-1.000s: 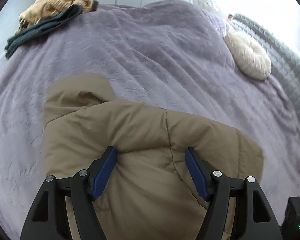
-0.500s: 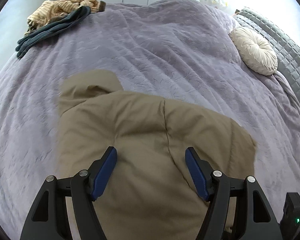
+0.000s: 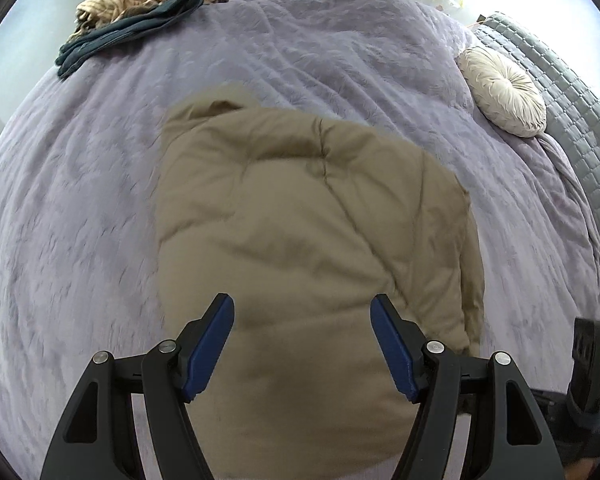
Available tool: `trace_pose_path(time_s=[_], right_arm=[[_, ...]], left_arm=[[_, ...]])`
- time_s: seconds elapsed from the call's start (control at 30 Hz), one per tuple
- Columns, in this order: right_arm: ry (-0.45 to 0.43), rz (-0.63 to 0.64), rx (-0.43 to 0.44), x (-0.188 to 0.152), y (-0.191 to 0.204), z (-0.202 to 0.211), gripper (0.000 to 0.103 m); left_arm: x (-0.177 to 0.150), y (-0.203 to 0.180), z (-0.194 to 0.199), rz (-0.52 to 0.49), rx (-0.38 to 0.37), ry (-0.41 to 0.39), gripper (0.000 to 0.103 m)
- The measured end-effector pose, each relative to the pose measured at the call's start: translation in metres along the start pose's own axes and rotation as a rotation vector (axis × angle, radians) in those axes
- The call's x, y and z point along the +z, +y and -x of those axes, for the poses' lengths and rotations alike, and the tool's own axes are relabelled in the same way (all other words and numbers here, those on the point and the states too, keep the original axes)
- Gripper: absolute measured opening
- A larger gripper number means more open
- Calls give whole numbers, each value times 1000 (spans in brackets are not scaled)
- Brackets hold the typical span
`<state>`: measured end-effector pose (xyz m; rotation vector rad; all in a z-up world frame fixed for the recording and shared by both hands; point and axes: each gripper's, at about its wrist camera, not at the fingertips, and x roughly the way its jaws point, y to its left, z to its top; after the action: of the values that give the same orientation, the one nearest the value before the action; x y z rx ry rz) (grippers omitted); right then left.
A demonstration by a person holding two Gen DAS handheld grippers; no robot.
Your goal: Fold large clothes
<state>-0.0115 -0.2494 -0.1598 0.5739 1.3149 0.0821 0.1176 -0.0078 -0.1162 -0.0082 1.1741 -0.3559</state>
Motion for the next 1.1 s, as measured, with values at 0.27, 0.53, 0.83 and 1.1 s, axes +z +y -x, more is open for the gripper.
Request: trace_pose_path(time_s=[0.27,0.53,0.83,1.1], right_arm=[[48,-7,-54,-10,7,-17,23],[62,41,-106,-15,28,-14,23],[30,28,-109,-30,43,14,35],[62,29,-120,-58,44,29,38]], left_arm=[[-44,25,-9,54,25,62,75],[-64,41,-6,133,0,76,79],[-72,41,16,144,-14,109,79],[-85,38,36,118,-5,136,79]])
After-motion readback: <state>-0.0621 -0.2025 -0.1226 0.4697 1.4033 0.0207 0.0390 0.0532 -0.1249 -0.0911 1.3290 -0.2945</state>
